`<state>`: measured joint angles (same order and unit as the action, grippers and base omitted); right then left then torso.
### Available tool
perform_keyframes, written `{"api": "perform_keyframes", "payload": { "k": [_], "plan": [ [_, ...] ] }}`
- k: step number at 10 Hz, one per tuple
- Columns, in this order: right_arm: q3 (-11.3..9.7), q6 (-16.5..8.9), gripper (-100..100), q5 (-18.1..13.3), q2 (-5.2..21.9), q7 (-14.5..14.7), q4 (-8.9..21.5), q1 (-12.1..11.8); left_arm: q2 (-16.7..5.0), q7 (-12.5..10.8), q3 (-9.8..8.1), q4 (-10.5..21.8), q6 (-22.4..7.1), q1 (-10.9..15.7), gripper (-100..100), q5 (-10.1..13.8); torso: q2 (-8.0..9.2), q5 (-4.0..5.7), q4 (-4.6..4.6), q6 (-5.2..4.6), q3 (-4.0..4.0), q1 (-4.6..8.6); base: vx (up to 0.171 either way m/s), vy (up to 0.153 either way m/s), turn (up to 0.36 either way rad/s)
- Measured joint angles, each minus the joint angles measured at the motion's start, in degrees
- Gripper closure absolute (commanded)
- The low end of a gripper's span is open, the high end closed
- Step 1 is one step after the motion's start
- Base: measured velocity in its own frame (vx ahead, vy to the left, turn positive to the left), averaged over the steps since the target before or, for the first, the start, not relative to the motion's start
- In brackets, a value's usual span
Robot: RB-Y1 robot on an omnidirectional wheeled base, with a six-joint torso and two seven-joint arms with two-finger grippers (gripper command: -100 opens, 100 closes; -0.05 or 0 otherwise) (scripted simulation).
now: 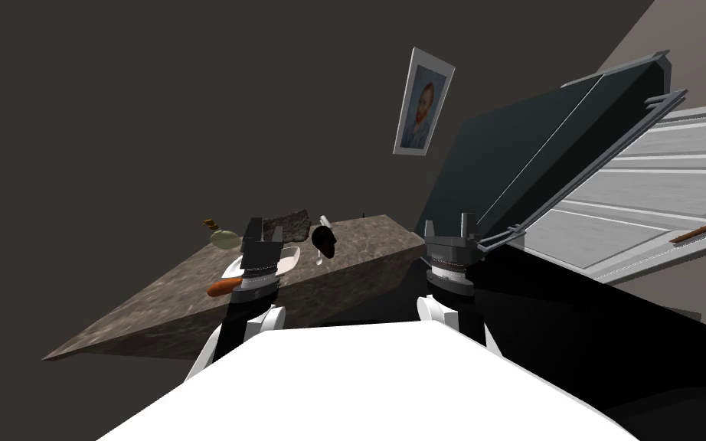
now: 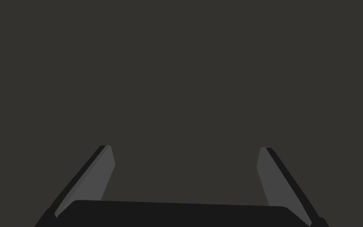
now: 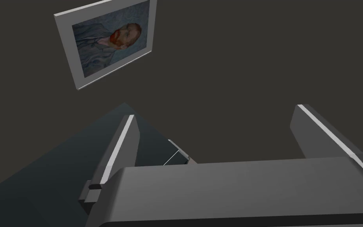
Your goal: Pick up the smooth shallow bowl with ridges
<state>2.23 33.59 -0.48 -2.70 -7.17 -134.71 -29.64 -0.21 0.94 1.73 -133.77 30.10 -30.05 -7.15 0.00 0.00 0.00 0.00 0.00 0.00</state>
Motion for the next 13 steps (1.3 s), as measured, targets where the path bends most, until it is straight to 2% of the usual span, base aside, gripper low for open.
{"api": "perform_keyframes", "payload": {
  "k": [3,7,13],
  "plan": [
    [0.0,0.0,0,0.0,0.0,0.0,0.0,0.0,-3.5,-0.5,-0.08,-0.4,-2.0,-0.3,-100,0.2,0.02,-0.03,0.00,0.00,0.01,-0.14,-0.004,0.031,0.006],
    [0.0,0.0,0,0.0,0.0,0.0,0.0,0.0,-6.4,-1.7,0.20,-1.3,-8.3,-0.4,-100,0.2,0.00,-0.06,0.00,0.00,0.00,-0.27,-0.001,0.057,0.006],
    [0.0,0.0,0,0.0,0.0,0.0,0.0,0.0,-7.1,-3.1,0.61,-2.4,-16.4,-0.8,-100,0.1,0.01,-0.04,0.00,0.00,0.00,-0.18,-0.002,0.044,0.006]
  ]
}}
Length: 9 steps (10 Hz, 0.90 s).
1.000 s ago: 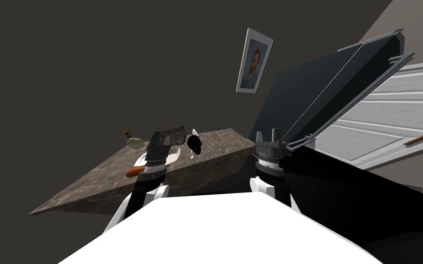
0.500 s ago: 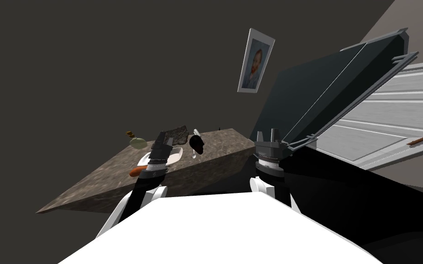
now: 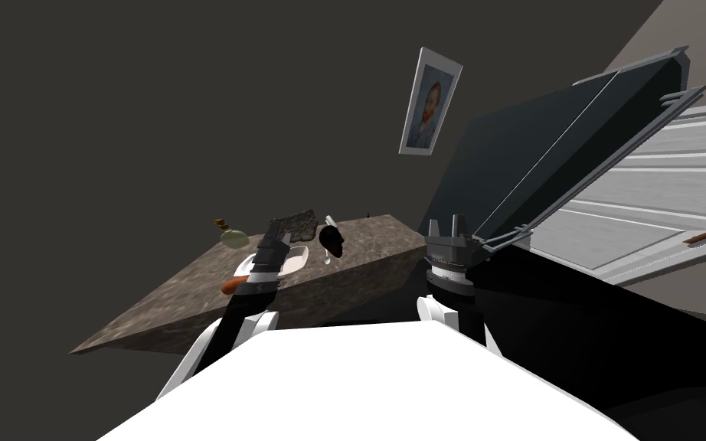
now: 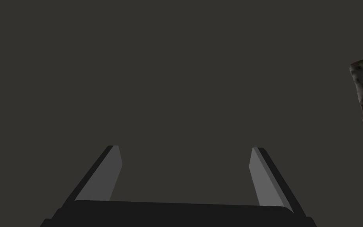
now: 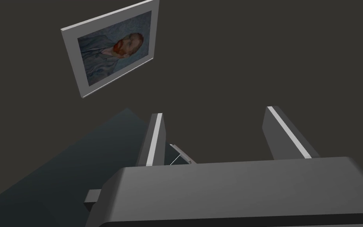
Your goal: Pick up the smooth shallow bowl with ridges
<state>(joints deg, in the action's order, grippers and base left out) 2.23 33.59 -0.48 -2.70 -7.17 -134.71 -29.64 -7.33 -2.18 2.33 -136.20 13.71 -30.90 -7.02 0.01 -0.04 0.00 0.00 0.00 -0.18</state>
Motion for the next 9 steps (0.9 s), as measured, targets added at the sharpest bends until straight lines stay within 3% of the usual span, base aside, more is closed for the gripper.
{"api": "perform_keyframes", "payload": {
  "k": [9],
  "plan": [
    [0.0,0.0,0,0.0,0.0,0.0,0.0,0.0,-0.4,-2.7,0.17,-1.7,-13.1,-0.6,-100,0.4,0.02,0.00,0.01,0.00,0.01,0.03,-0.005,0.048,0.009]
  ]
}}
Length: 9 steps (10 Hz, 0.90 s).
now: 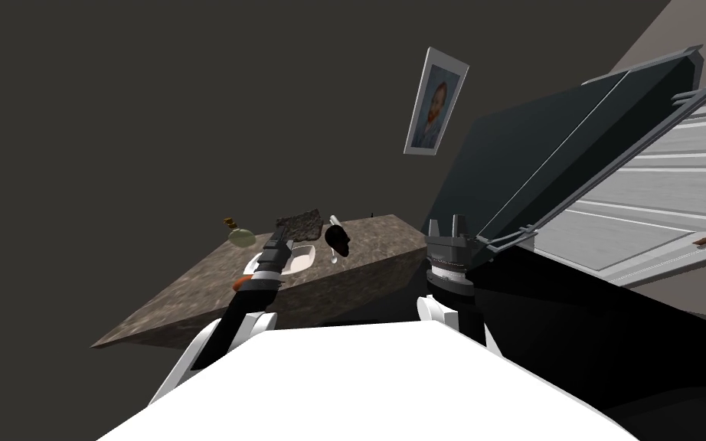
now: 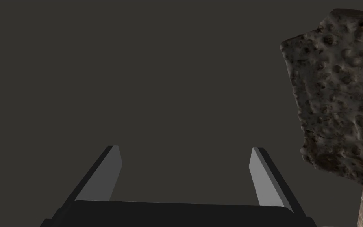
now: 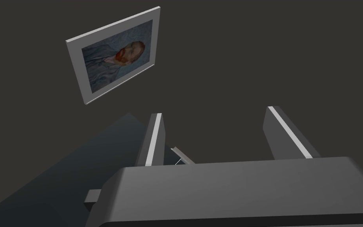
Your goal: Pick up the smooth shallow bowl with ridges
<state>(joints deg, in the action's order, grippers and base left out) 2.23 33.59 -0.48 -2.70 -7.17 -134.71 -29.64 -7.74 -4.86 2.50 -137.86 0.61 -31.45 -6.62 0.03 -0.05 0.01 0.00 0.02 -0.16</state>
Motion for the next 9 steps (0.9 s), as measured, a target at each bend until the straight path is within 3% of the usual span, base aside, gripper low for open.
{"api": "perform_keyframes", "payload": {
  "k": [9],
  "plan": [
    [0.0,0.0,0,0.0,0.0,0.0,0.0,0.0,-0.6,-2.7,0.09,-1.1,-13.7,-0.1,-100,1.1,-0.02,0.02,0.00,0.00,-0.01,0.08,-0.006,0.035,0.010]
  ]
}}
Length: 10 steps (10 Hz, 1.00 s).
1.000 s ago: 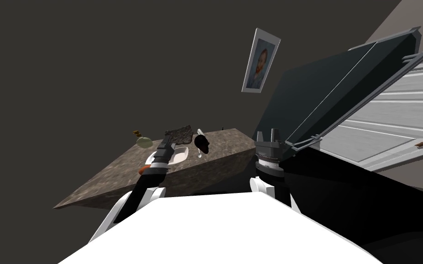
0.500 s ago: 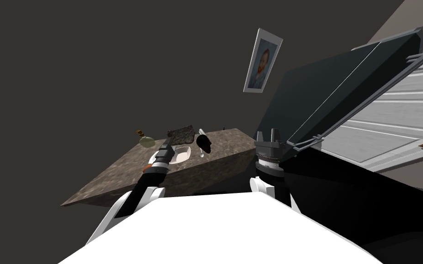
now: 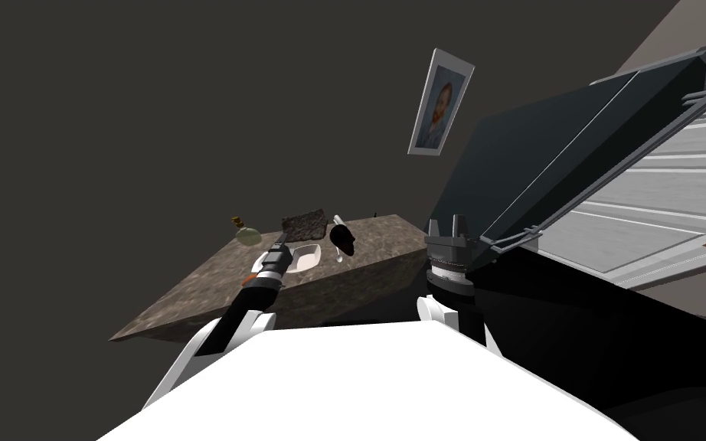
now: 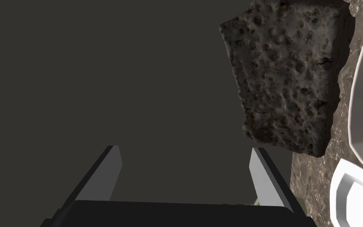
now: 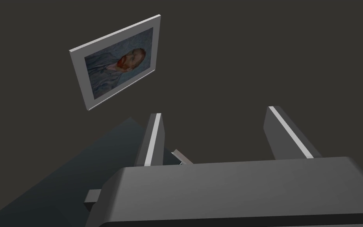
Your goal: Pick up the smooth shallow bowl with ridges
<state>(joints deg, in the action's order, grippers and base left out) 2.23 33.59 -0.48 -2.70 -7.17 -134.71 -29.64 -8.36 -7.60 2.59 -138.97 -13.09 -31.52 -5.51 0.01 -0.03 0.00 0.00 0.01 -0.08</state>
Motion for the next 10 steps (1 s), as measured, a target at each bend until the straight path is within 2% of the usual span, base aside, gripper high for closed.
{"api": "perform_keyframes", "payload": {
  "k": [6,10],
  "plan": [
    [0.0,0.0,0,0.0,0.0,0.0,0.0,0.0,-0.6,-1.8,0.05,-0.4,-8.5,0.7,-100,1.3,0.01,0.00,0.00,0.00,0.00,0.01,-0.003,0.020,0.009],
    [0.0,0.0,0,0.0,0.0,0.0,0.0,0.0,-1.3,-3.1,-0.12,0.0,-15.4,2.2,-100,2.5,-0.01,0.01,0.00,0.00,0.00,0.06,-0.001,0.008,0.010]
  ]
}}
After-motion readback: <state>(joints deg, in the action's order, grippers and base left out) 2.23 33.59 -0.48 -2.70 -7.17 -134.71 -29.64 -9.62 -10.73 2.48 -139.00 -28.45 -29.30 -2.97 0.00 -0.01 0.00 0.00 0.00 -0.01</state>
